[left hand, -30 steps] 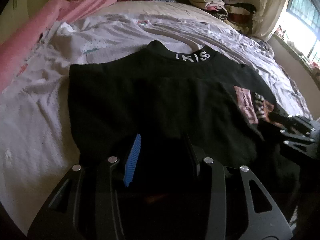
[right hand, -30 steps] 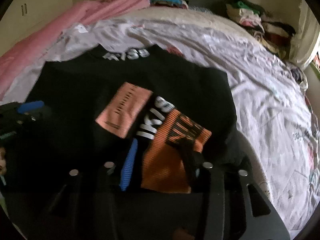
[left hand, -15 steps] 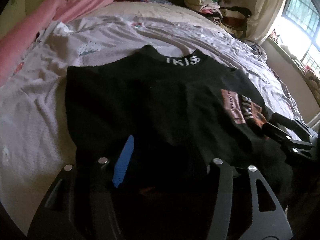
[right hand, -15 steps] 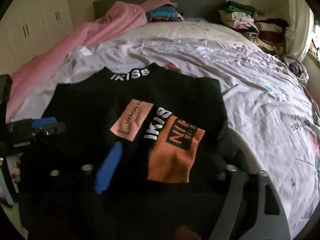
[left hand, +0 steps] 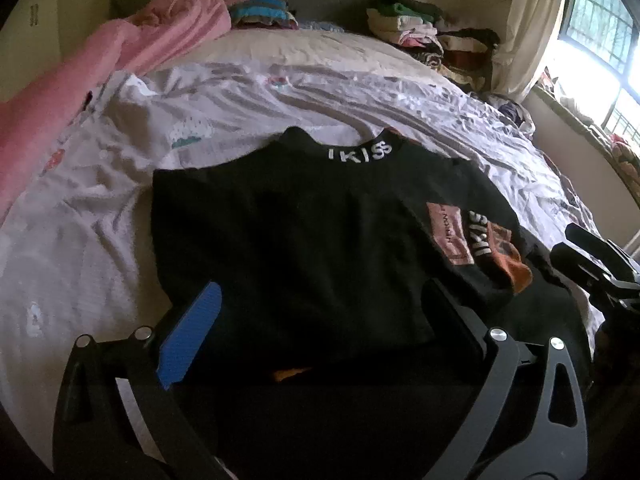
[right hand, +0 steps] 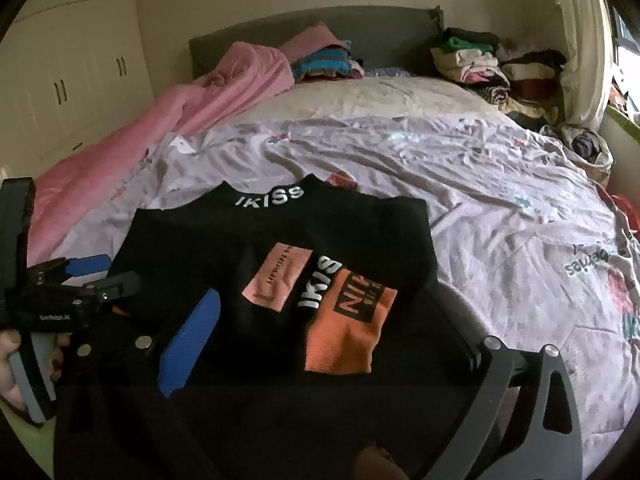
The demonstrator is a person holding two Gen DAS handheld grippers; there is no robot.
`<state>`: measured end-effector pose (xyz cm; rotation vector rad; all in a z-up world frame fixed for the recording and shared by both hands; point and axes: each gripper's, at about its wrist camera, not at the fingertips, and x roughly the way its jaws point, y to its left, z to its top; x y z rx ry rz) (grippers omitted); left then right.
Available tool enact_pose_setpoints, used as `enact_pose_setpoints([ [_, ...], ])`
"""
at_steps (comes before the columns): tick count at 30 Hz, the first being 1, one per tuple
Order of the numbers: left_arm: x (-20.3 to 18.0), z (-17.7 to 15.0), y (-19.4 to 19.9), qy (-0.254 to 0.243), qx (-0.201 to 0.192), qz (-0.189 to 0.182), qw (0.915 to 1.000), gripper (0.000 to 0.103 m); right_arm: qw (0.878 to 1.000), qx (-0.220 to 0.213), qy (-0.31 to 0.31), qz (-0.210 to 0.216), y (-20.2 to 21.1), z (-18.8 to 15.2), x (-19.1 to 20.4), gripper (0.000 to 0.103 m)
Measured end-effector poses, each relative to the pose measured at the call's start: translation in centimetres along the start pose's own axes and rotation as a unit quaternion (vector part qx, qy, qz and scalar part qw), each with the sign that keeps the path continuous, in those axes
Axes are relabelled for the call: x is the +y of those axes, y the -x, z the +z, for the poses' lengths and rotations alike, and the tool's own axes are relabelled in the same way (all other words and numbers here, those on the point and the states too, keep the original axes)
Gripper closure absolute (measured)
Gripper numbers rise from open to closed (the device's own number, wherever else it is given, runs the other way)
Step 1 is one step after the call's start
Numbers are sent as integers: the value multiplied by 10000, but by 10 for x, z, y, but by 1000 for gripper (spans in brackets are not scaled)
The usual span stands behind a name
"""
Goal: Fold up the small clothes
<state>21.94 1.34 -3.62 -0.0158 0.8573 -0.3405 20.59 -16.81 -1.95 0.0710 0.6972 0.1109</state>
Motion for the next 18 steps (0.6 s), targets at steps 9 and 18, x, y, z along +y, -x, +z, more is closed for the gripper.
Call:
enact_pose_setpoints([
  [9,-1,1,16,71,-189,122,9997,10,9999,-157,70,-15,15,1,2,5],
  [18,-10,3,30,71,-279,106,9995,10,9996,-269,102,-54,31,3,-1,5],
])
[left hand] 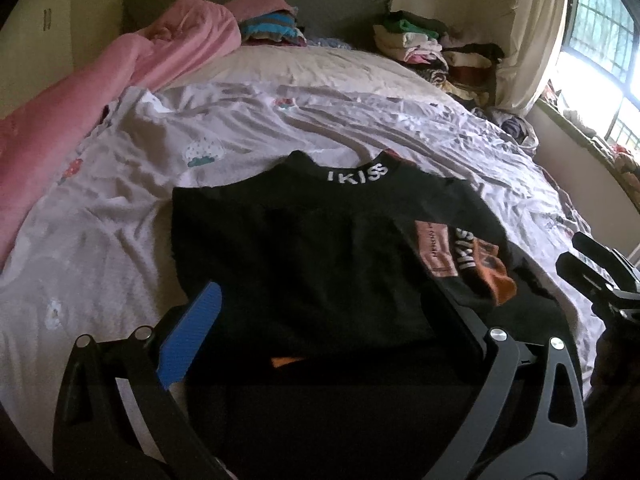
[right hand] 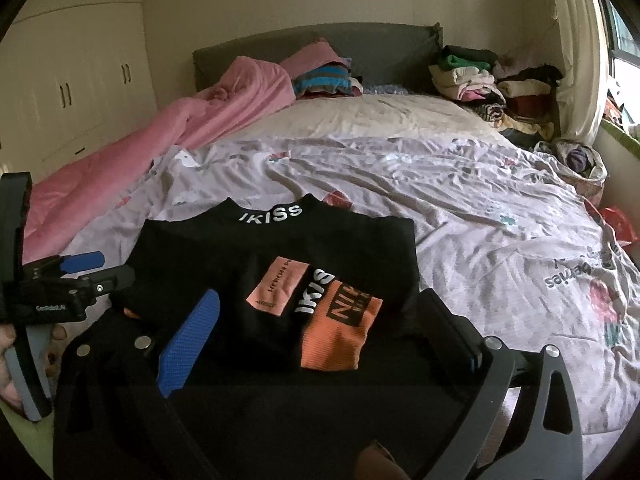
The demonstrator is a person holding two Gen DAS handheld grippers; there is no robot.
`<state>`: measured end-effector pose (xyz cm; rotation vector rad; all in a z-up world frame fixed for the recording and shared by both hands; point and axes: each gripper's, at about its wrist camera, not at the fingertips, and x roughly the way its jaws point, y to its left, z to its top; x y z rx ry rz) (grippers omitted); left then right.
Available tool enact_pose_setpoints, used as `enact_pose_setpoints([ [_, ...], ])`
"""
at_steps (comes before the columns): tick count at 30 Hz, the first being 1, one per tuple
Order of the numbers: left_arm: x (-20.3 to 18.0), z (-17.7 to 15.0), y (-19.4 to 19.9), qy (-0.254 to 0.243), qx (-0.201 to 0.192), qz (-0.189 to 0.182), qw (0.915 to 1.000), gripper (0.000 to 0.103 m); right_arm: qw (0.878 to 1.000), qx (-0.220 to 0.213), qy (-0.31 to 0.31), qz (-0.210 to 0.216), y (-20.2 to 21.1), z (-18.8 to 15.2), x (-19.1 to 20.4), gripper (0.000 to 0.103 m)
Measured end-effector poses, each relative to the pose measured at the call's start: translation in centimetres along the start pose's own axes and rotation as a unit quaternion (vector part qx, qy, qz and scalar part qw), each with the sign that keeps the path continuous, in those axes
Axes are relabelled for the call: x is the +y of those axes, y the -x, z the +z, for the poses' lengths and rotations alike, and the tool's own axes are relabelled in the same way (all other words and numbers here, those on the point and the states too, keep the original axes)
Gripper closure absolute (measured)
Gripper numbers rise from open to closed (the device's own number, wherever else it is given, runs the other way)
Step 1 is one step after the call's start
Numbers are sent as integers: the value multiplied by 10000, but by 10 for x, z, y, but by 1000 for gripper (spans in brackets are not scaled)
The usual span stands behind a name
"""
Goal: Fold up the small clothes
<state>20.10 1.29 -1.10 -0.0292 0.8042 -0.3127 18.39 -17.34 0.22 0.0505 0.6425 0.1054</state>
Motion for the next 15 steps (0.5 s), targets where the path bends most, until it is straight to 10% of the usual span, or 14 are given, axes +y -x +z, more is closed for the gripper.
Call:
enact_pose_setpoints([
  [15,-25,-3,44,-164,-133,131,9997,9,9993,-297,-51,199,43,3,-3,5],
])
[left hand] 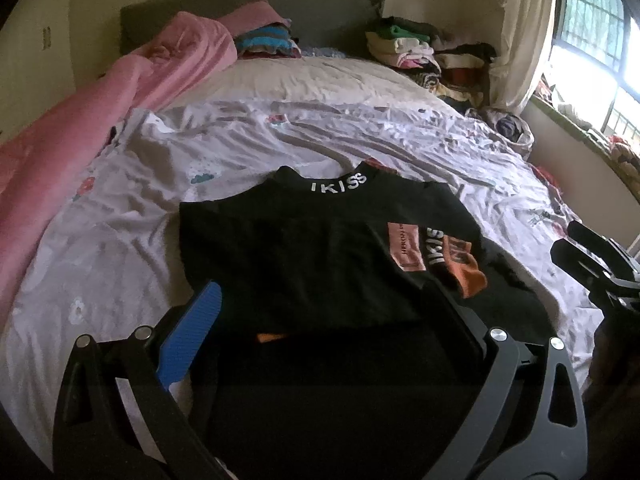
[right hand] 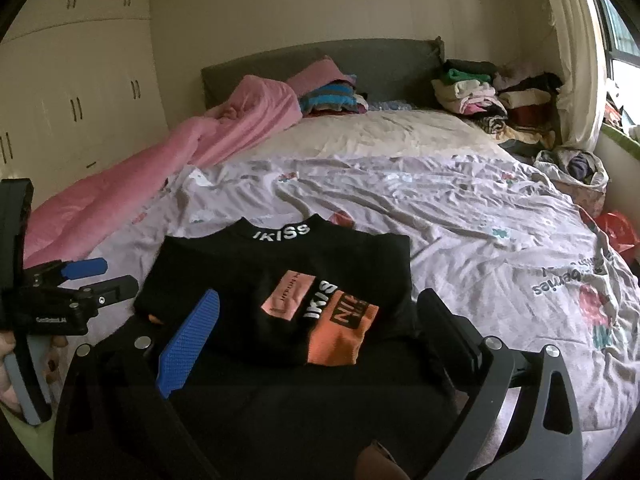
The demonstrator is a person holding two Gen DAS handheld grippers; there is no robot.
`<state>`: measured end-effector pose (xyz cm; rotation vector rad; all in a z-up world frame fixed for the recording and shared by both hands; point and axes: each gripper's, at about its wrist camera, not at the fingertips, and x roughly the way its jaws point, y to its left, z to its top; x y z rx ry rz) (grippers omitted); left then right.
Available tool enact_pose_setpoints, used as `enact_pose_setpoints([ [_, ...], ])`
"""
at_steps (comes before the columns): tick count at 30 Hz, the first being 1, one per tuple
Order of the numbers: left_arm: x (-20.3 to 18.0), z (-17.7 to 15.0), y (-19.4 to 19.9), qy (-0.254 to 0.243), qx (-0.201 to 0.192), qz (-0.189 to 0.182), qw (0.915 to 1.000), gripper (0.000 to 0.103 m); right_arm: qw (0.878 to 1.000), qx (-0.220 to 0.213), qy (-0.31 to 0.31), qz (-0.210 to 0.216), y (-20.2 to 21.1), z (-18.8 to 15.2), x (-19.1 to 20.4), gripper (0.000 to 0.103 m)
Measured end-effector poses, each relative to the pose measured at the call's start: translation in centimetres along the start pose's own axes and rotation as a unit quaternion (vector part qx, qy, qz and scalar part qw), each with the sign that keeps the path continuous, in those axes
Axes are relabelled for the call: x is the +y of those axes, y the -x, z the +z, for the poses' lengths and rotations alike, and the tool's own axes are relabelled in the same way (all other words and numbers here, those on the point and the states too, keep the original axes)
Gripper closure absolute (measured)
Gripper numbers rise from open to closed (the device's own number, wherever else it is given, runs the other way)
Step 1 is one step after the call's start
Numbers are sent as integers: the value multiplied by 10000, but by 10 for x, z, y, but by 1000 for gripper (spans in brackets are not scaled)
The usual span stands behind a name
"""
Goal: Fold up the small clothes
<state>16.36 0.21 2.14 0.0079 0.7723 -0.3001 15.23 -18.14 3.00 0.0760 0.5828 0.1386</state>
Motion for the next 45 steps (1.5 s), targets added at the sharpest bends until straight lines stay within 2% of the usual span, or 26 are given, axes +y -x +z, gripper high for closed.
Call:
enact_pose_setpoints([
  [12,-5,-9,28,75,-108,157,9998,9,9999,-88,55,47,23,-2,0,5],
  [45,5,-63,65,186,204,618,9977,9,9999,118,113,-44,71,-39,-31,5],
])
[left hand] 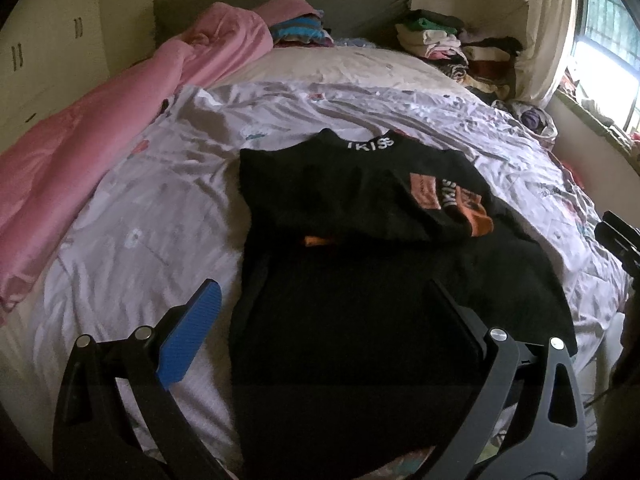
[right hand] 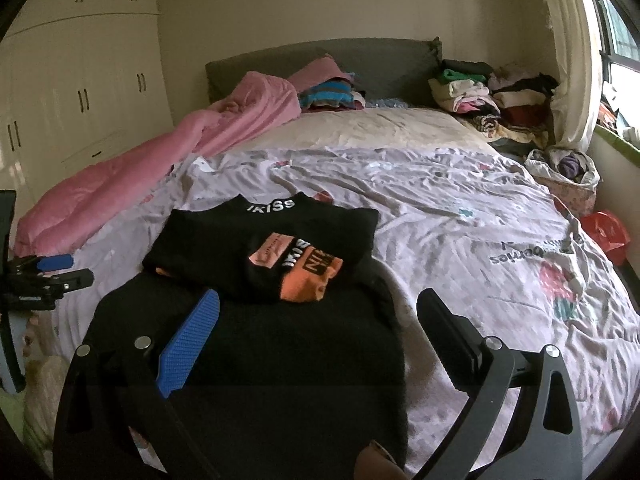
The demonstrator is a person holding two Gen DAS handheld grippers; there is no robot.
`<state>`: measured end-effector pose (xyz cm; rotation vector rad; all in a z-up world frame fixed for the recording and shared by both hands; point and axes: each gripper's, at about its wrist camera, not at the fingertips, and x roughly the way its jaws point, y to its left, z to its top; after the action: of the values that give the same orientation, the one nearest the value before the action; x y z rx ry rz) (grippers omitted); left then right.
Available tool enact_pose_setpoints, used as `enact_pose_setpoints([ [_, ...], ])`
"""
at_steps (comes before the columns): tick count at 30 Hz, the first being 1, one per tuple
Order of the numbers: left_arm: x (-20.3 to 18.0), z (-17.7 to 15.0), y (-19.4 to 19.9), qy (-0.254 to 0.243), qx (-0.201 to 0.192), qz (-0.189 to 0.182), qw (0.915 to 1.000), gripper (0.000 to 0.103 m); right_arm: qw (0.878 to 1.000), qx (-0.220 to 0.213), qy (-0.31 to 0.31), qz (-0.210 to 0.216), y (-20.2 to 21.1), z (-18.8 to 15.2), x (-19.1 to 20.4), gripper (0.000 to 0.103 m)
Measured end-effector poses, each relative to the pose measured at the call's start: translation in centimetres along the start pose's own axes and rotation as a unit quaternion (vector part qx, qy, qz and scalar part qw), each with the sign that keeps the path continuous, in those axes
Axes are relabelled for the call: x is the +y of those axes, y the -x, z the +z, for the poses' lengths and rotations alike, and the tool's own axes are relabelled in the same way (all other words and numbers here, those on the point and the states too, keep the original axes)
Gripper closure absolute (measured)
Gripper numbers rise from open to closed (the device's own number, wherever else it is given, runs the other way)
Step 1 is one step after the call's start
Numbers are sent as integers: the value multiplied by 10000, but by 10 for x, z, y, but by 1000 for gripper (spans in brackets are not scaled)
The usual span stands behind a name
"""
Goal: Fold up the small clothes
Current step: 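Move both grippers down to the hem of the sweatshirt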
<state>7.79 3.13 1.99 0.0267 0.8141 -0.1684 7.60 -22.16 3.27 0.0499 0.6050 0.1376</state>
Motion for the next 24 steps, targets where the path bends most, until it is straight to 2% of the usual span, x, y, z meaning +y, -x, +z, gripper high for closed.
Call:
enact_pose_setpoints([
  [15,18,-37,-5,213,372,122,9990,9,9998,170,-41,-63,5,-19,-15,5],
  [24,18,-52,-9,132,581,164,9981,9,9995,300,42,-74,8,-28,-18,5],
])
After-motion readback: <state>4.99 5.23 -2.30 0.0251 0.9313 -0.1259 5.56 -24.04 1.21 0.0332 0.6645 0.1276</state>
